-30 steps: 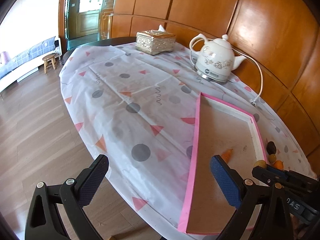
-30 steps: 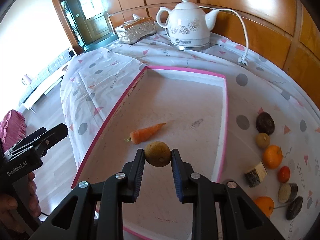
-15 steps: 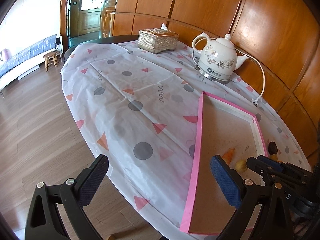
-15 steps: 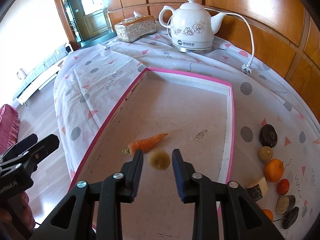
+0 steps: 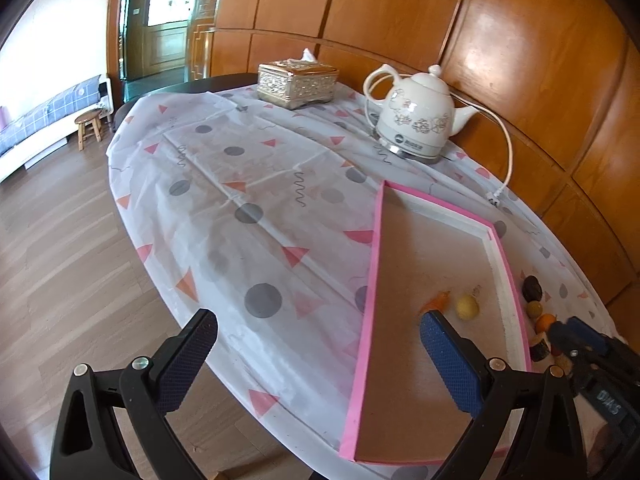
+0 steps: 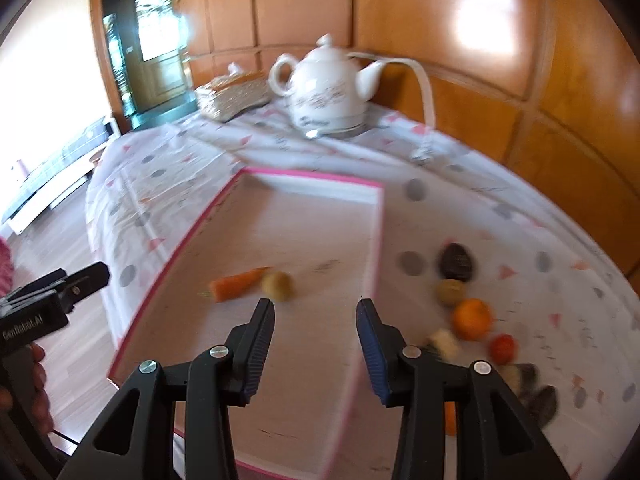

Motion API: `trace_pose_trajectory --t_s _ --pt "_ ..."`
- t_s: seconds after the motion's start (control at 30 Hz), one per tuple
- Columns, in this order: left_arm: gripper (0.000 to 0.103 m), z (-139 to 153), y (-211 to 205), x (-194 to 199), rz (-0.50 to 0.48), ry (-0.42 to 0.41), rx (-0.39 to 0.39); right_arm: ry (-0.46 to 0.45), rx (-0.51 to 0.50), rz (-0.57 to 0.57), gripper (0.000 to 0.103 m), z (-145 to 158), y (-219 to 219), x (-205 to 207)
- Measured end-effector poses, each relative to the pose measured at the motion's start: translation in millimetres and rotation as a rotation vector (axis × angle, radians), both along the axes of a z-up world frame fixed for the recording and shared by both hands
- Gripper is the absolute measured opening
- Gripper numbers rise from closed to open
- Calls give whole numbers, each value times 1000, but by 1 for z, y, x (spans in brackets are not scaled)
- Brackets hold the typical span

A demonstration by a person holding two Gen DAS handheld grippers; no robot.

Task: Organize fruits
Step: 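Move the left tool to the cut log-shaped piece with bark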

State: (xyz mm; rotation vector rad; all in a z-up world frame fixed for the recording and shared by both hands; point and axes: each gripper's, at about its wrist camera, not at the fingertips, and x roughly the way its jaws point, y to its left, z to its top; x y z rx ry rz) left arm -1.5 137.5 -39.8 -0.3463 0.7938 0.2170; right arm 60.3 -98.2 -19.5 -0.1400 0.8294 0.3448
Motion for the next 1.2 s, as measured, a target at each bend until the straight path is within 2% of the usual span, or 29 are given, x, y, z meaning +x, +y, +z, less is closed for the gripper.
trace_pose_trajectory --t_s 0.13,0.53,1.07,1.2 --pt "102 2 -9 0 -33 -6 6 -21 3 -85 43 6 -39 -9" --pt "102 7 -37 2 -122 -9 47 42 17 -215 43 -5 -123 -23" --pt "102 6 -87 8 -302 12 101 92 -92 -451 44 -10 -250 -33" --pt "101 6 -101 9 -351 12 118 107 -118 -517 48 -11 -283 -38"
